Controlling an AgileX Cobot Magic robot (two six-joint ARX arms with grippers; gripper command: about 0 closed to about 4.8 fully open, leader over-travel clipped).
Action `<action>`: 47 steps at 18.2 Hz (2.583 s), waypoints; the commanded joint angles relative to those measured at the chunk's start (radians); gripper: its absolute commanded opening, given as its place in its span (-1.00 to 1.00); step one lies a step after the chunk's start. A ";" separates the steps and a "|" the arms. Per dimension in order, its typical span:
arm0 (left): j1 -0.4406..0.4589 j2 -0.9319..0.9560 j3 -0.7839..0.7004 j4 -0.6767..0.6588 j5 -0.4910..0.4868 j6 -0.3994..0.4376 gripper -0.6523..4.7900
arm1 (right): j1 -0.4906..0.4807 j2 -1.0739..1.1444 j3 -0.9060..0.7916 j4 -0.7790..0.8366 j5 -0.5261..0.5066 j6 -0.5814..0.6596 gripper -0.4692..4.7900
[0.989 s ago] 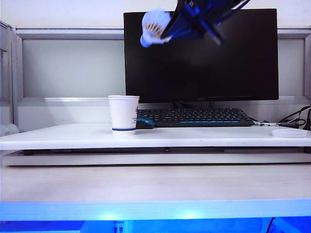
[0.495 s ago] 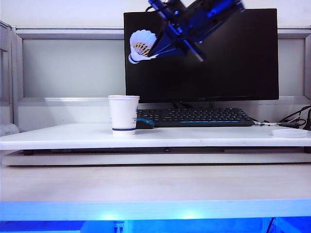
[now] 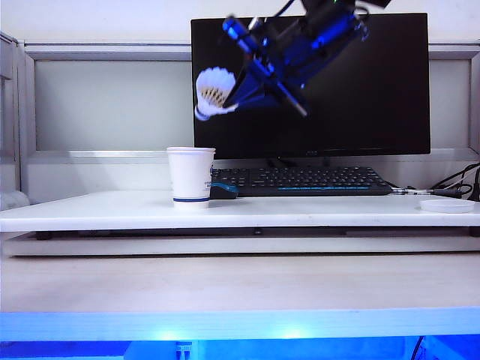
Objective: Pick up the badminton from the table and put it into the white paper cup.
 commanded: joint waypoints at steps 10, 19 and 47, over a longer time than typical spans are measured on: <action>0.000 0.000 -0.003 -0.016 -0.026 0.001 -0.78 | 0.003 0.073 0.018 0.042 -0.022 0.009 -0.85; 0.000 0.000 -0.003 -0.016 -0.026 0.001 -0.78 | 0.003 0.149 0.095 0.014 -0.042 0.032 -0.85; 0.000 0.000 -0.004 -0.016 -0.025 0.001 -0.77 | 0.002 0.049 0.194 0.010 0.154 -0.212 0.63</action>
